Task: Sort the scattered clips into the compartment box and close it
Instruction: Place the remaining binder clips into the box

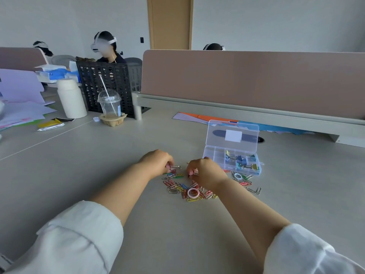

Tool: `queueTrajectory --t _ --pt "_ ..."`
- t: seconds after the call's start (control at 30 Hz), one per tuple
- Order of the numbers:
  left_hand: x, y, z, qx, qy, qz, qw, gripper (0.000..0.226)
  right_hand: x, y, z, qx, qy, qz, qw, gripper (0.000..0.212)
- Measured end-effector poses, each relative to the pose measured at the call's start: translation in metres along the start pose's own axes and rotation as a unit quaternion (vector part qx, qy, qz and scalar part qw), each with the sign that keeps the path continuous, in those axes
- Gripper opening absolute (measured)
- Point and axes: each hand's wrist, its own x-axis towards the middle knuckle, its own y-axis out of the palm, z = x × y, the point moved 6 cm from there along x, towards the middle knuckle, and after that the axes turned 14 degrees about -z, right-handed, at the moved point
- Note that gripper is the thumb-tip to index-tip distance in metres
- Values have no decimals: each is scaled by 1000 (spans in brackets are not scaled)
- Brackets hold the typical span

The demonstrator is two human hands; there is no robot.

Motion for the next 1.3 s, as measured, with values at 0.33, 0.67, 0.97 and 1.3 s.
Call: queueTrajectory --t 0.33,0.67,0.97,1.3 --pt "26 -13 -21 -168 -34 -130 977 17 -1 -36 -28 79 28 -144 986 29" --pt "59 6 -86 -194 37 -98 975 30 -13 -64 -86 84 76 -197 974 26" --pt "101 3 -138 -94 105 -186 972 24 -5 -90 -161 77 173 -275 943 15" --pt "127 33 -165 -39 181 -145 972 13 17 -65 -186 115 183 -175 961 17"
